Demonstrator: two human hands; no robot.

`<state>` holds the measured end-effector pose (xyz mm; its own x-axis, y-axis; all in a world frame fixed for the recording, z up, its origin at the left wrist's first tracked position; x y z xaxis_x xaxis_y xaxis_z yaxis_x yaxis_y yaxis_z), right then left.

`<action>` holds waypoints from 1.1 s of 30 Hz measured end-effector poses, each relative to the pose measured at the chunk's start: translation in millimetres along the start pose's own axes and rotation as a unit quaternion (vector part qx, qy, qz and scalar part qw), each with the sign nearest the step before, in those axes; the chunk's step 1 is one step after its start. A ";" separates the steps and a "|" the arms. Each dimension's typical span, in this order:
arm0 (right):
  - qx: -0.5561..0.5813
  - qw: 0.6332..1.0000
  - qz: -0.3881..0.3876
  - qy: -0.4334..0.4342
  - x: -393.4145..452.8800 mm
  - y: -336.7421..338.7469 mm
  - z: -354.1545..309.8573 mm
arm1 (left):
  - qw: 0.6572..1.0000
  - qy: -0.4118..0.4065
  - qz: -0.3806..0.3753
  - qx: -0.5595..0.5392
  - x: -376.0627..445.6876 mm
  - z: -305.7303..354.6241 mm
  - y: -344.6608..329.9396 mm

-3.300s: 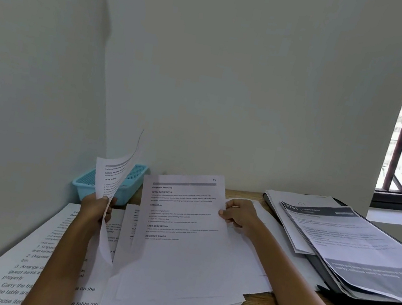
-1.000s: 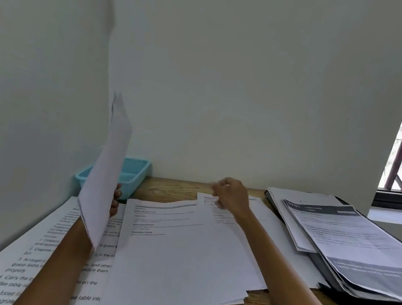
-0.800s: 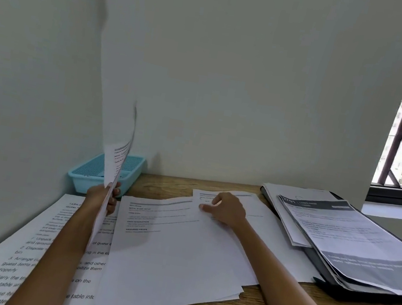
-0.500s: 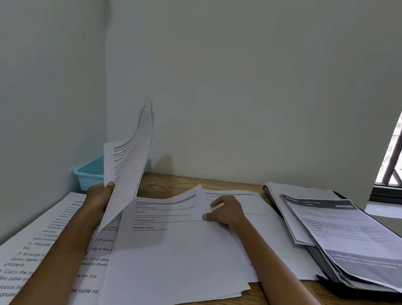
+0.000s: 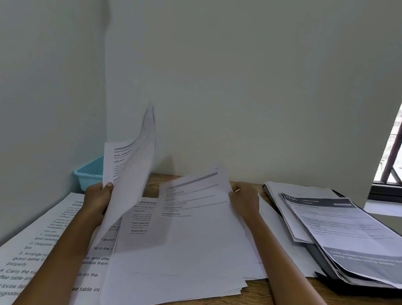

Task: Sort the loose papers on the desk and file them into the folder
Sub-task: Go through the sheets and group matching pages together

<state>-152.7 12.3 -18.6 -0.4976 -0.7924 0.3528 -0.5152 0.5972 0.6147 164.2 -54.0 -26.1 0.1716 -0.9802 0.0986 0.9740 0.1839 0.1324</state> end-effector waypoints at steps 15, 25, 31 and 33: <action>0.342 0.935 0.002 -0.092 0.9 -7.6 -7.4 | 0.987 -0.135 -0.056 0.067 -34.6 12.2 -25.6; 0.399 0.915 -0.040 -0.043 -10.6 -8.9 -23.7 | 0.988 -0.122 -0.090 0.006 -32.7 8.9 -30.6; 0.382 0.917 -0.118 0.003 -23.6 -6.8 -39.1 | 0.982 -0.170 -0.051 -0.061 -45.4 24.4 -30.1; 0.369 0.922 -0.107 0.051 -23.0 -0.6 -52.7 | 0.975 -0.211 -0.029 -0.054 -46.0 41.4 -30.9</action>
<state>-104.1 23.6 10.1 -0.2810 -0.8869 0.3667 -0.9471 0.3180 0.0435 120.1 -11.6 6.1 0.0606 -0.8668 0.4949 0.9941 0.0971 0.0483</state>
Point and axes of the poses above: each hand's wrist, its own x-axis towards the middle knuckle, its own y-axis out of the back of the hand, z = x × y, the point moved 1 cm from there along x, towards the middle knuckle, and after that the axes turned 2 degrees about -z, right-handed, at the moved point
